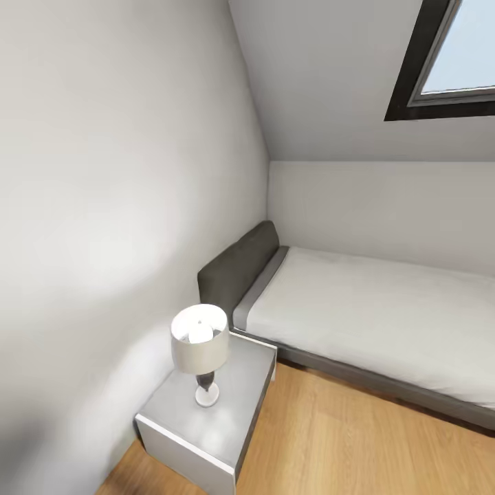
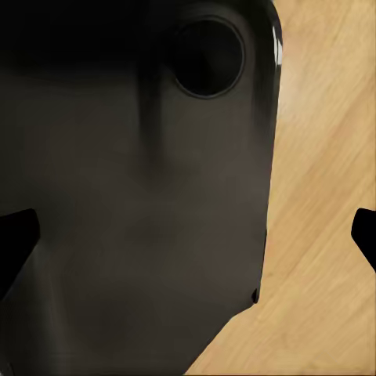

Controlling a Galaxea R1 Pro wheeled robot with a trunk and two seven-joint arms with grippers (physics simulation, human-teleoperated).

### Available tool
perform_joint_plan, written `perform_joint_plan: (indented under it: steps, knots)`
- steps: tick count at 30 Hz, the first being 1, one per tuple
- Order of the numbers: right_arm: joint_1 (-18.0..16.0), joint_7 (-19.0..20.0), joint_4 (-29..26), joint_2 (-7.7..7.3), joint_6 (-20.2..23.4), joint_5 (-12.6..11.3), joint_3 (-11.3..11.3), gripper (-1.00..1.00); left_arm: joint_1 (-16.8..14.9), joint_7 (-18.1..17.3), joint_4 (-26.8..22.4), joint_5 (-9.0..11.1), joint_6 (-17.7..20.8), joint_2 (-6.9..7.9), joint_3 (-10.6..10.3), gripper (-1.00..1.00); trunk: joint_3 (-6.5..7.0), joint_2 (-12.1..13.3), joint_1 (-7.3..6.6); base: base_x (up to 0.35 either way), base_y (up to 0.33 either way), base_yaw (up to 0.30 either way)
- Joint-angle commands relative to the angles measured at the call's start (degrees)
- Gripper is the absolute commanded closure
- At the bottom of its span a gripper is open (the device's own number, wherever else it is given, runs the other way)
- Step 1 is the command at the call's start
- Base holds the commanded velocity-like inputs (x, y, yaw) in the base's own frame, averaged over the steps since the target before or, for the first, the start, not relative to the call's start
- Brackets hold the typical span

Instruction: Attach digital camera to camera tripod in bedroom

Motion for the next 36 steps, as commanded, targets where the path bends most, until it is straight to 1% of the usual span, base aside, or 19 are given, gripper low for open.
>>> perform_joint_plan:
  steps: [1, 2, 5, 9, 14, 18, 36]
  knots:
    - [0.0, 0.0, 0.0, 0.00, 0.0, 0.0, 0.0, -1.00, 0.0, 0.0, 0.0, 0.0, 0.0, 0.00, 0.0, -1.00, -0.03, 0.0, 0.00, 0.000, 0.000, 0.000]
    - [-0.3, 0.3, -0.3, -0.33, -0.3, -0.3, 0.2, -1.00, 0.3, -0.3, -0.3, 0.1, 0.1, -0.33, 0.1, -1.00, -0.03, 0.0, 0.00, 0.000, 0.000, 0.000]
    - [-0.3, 0.4, -0.4, -1.30, -0.5, -0.4, 0.2, -1.00, 0.3, -0.5, -1.1, 0.1, 0.1, -1.22, 0.1, -1.00, -0.03, 0.0, 0.00, 0.000, 0.000, 0.000]
    - [-0.3, 0.4, -0.7, -2.41, -0.9, -0.4, 0.1, -1.00, 0.3, -0.3, -1.1, 0.2, 0.3, -1.31, 0.1, -1.00, -0.03, 0.0, 0.00, 0.000, 0.000, 0.000]
    - [-0.3, 0.4, -1.9, -2.66, -2.5, -0.4, 0.0, -1.00, 0.3, -0.3, -1.3, 0.2, 0.5, -1.73, 0.0, -1.00, -0.03, 0.0, 0.00, 0.000, 0.000, -0.020]
    - [-0.3, 0.4, -2.1, -2.70, -3.8, -0.4, 0.0, -1.00, 0.3, -0.3, -1.3, 0.2, 0.6, -1.80, 0.0, -1.00, -0.03, 0.0, 0.00, 0.000, 0.000, -0.159]
    - [-0.3, 0.4, -2.3, -2.72, -9.6, -0.5, 0.1, -1.00, 0.2, -0.7, -1.3, 0.2, 0.6, -1.75, -0.2, -1.00, -0.03, 0.0, 0.00, 0.000, 0.000, -0.280]
